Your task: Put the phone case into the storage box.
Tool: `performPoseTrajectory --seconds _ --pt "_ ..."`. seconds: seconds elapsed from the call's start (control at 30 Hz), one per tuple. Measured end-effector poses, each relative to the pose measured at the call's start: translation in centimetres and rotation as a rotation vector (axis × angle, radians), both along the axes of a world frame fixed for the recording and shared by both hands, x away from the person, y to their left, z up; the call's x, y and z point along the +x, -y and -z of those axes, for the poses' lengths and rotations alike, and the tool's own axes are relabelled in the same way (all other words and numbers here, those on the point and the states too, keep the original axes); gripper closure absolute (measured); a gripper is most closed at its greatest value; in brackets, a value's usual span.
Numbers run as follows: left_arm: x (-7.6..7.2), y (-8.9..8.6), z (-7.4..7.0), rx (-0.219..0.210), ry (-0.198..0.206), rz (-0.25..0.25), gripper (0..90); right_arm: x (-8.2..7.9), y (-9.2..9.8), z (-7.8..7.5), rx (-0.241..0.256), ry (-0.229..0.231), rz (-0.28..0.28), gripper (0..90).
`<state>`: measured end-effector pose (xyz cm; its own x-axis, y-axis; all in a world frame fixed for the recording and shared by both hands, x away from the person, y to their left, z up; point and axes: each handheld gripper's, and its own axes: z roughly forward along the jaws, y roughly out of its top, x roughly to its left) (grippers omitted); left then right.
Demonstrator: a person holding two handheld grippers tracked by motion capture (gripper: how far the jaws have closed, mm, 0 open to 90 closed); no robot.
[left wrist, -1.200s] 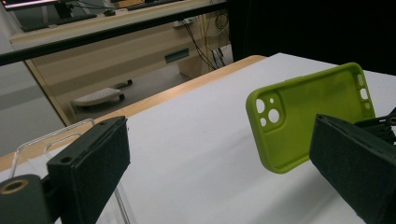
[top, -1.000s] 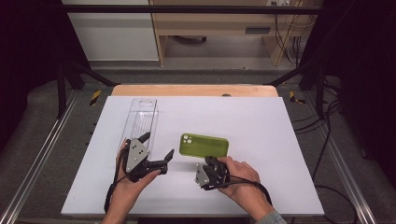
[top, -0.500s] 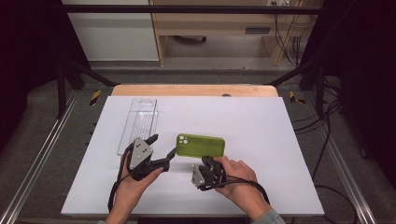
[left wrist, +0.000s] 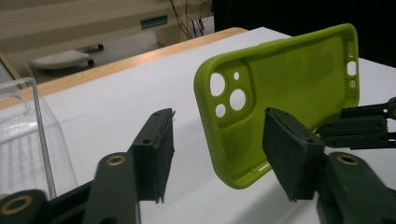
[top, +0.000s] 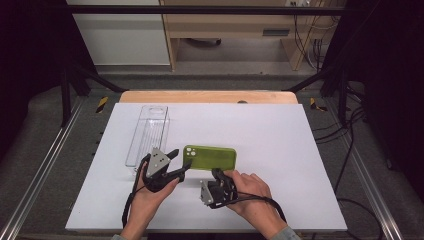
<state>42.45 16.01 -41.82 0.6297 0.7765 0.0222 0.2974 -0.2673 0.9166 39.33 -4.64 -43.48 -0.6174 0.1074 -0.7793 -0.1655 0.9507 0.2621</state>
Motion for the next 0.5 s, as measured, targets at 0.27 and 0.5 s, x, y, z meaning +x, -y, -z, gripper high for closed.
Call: performPoseTrajectory --seconds 0.27,0.5 --pt "0.21 -0.04 0.04 -0.026 -0.039 -0.003 54.8 -0.16 -0.54 -0.01 -0.01 0.013 -0.008 88.6" --pt "0.35 -0.51 0.03 -0.088 -0.072 -0.001 66.4 -0.25 -0.94 0.08 -0.021 0.031 -0.011 88.6"
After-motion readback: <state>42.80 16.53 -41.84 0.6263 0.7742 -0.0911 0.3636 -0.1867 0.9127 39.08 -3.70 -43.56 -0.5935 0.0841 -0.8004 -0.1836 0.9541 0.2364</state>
